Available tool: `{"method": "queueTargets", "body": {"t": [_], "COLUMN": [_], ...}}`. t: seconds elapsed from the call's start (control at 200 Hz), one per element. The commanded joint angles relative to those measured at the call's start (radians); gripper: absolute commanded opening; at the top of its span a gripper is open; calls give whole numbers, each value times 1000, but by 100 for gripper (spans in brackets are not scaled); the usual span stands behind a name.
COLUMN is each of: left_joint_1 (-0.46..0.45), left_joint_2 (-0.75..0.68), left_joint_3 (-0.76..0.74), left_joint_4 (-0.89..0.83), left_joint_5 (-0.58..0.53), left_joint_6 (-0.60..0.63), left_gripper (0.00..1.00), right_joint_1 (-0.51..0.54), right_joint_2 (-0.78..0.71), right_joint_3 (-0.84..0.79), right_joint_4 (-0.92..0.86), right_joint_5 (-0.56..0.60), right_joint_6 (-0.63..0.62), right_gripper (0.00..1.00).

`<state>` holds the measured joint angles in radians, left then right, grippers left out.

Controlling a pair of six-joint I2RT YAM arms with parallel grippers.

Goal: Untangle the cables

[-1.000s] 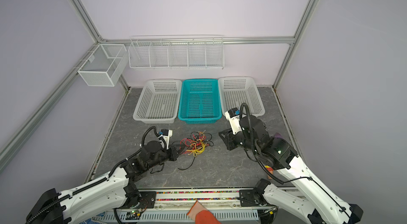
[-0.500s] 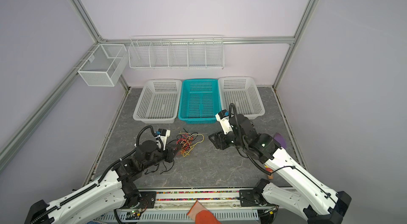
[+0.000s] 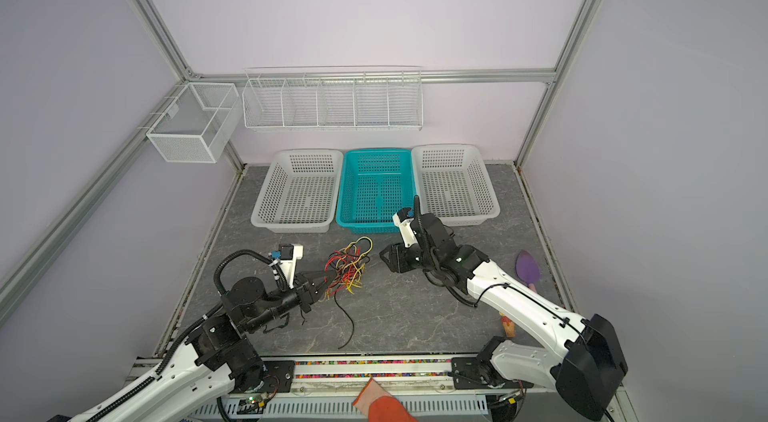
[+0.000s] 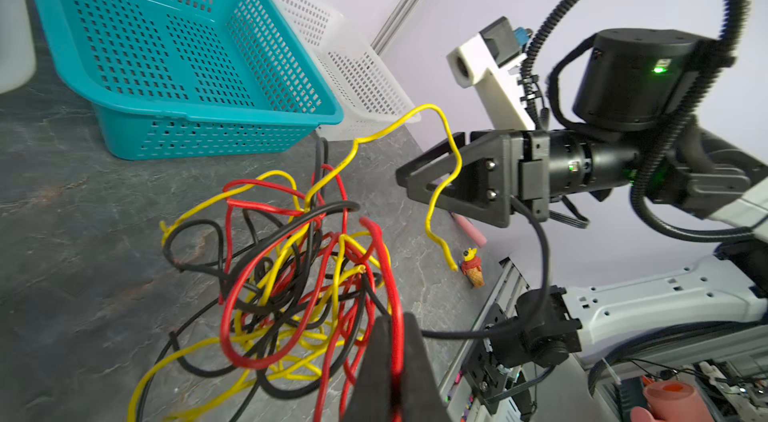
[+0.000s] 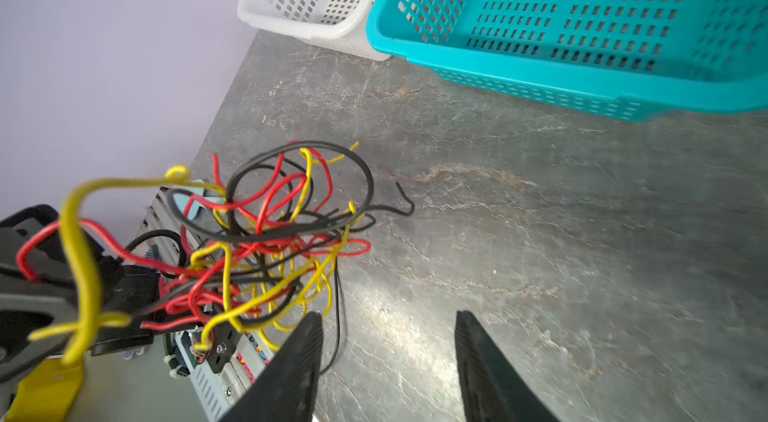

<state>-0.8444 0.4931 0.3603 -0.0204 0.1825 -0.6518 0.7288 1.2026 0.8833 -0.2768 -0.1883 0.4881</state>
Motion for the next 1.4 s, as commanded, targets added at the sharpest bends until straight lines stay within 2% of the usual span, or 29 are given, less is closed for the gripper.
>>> {"method": "queueTargets", "body": {"t": [0.0, 0.185, 0.31, 0.42, 0.57, 0.62, 0.77, 0.82, 1.15, 1.395], "left_joint_1": [2, 1, 2, 1, 1, 1, 1, 1, 2, 1], "left_joint_2": [14, 7, -3, -8, -22, -28, -39, -37, -20, 61], "left_joint_3": [-9, -5, -8, -10, -20, -19, -20, -23, -75, -75], "left_joint_4": [107, 125, 139, 148, 149, 130, 47, 18, -61, -111], "left_joint_5": [70, 86, 88, 96, 82, 68, -3, -34, -202, -269], "left_joint_6": [-33, -32, -34, -35, -40, -34, -28, -28, -47, -50], "left_gripper": [0, 0, 0, 0, 0, 0, 0, 0, 0, 0], "right_joint_1": [-2, -4, -4, -3, -4, -5, -18, -42, -243, -344], "right_joint_2": [20, 98, 155, 179, 158, 128, 22, -15, -270, -353], "right_joint_3": [-36, -51, -43, -41, -45, -47, -28, -30, -11, 187], "right_joint_4": [191, 290, 360, 387, 375, 329, 96, 43, -170, -375], "right_joint_5": [-85, -71, -121, -129, -88, -33, 200, 234, 224, 249], "right_joint_6": [58, 98, 128, 139, 131, 123, 75, 68, 23, -23], "right_gripper": [54, 51, 45, 44, 11, 7, 7, 7, 6, 6]}}
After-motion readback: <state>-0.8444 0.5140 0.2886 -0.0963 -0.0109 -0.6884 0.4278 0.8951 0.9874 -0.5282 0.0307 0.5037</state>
